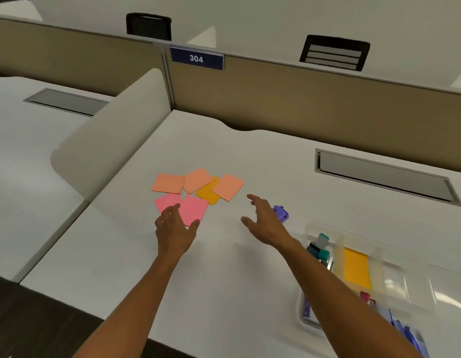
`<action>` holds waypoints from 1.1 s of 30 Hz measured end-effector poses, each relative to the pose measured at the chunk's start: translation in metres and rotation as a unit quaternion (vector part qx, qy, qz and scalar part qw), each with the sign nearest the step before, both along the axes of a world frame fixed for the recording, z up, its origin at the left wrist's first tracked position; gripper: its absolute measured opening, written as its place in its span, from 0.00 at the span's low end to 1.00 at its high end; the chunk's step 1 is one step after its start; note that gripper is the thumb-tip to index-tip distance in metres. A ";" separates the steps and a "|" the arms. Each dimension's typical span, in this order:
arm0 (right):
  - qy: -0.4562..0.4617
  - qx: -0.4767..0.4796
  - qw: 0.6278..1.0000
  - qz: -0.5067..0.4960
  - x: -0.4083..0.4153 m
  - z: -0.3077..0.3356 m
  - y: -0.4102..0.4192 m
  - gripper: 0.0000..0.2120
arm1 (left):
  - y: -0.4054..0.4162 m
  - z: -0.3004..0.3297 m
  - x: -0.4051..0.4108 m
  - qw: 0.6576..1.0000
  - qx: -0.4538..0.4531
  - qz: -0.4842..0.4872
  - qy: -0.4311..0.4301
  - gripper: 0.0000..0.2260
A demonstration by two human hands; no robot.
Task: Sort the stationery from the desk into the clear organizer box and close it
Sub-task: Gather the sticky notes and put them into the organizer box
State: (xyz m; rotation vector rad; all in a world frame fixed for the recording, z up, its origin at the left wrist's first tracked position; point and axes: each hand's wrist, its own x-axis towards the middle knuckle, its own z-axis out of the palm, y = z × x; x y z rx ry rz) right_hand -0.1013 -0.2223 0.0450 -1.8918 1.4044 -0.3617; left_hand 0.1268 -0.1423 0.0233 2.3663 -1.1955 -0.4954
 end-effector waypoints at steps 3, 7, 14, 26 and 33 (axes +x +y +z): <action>0.041 0.022 0.999 0.007 0.024 -0.007 -0.017 0.35 | -0.004 -0.009 0.028 0.997 0.069 0.037 -0.005 0.43; 0.081 0.029 0.996 0.010 0.053 -0.016 -0.043 0.39 | -0.015 -0.026 0.052 0.993 0.109 0.041 0.002 0.48; 0.185 0.024 0.982 -0.022 0.086 -0.038 -0.075 0.48 | -0.040 -0.036 0.048 0.987 0.158 0.022 -0.016 0.53; 0.263 -0.007 0.965 0.006 0.123 -0.056 -0.112 0.51 | -0.045 -0.044 0.045 0.972 0.192 -0.032 -0.133 0.45; 0.259 -0.021 0.964 0.052 0.133 -0.048 -0.115 0.54 | -0.053 -0.032 0.056 0.973 0.196 -0.067 -0.104 0.42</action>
